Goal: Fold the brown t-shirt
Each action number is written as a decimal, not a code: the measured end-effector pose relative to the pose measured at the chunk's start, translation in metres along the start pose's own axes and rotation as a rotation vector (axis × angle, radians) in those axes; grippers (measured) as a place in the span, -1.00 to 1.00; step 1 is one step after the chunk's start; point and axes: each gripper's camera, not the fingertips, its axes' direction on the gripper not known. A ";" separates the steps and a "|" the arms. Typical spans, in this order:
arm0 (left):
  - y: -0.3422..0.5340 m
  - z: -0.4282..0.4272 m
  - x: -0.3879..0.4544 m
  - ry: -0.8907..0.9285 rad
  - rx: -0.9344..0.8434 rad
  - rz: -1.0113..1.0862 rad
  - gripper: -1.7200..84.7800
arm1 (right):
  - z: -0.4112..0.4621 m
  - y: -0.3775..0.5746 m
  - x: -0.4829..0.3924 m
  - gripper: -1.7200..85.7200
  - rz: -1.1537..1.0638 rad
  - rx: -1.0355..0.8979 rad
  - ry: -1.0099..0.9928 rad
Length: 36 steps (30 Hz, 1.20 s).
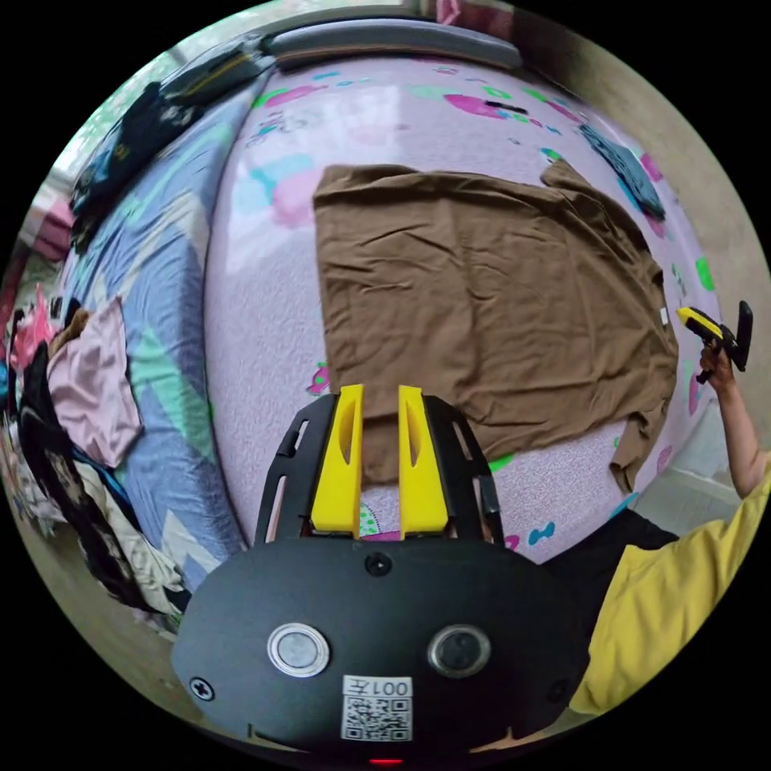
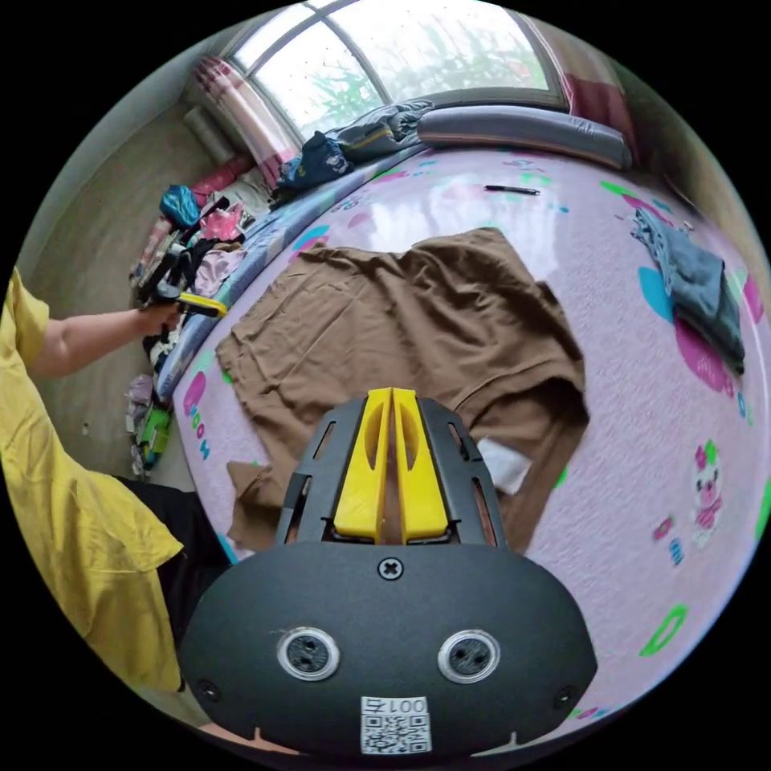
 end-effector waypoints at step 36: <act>-0.279 0.066 -0.037 -0.024 -0.002 0.694 -0.87 | 0.242 -0.412 0.005 -0.72 -0.499 -0.481 0.161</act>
